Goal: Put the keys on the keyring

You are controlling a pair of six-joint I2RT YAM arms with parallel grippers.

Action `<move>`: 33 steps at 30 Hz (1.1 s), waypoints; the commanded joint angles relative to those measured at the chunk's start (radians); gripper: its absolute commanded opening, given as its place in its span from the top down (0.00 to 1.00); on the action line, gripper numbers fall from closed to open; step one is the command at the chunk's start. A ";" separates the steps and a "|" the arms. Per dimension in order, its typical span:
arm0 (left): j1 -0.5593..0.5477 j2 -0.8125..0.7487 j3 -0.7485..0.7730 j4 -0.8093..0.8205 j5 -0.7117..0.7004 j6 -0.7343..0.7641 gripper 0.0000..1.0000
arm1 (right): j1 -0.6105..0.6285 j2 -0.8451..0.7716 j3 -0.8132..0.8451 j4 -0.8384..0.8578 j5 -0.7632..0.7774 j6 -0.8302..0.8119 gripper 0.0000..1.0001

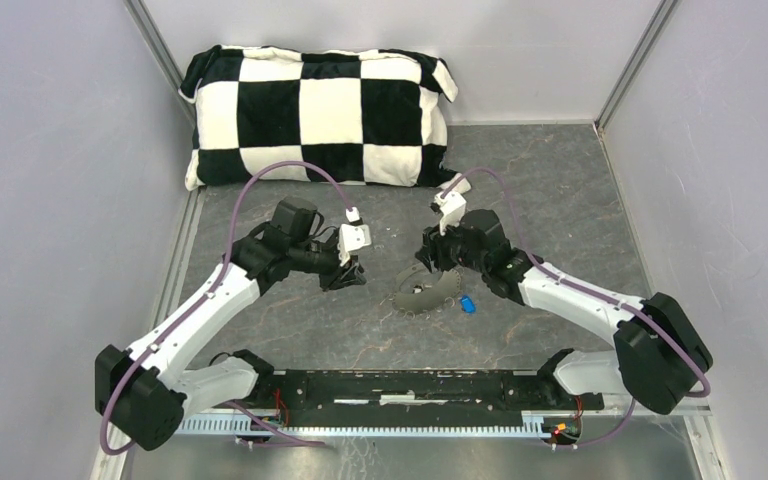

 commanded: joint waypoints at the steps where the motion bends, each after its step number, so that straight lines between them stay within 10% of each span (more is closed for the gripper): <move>1: 0.000 0.015 -0.017 0.011 -0.026 0.152 0.63 | -0.069 -0.028 -0.071 -0.119 0.207 0.127 0.45; 33: 0.000 -0.022 -0.008 0.054 -0.063 0.076 0.39 | -0.256 0.153 -0.131 -0.024 -0.027 0.269 0.74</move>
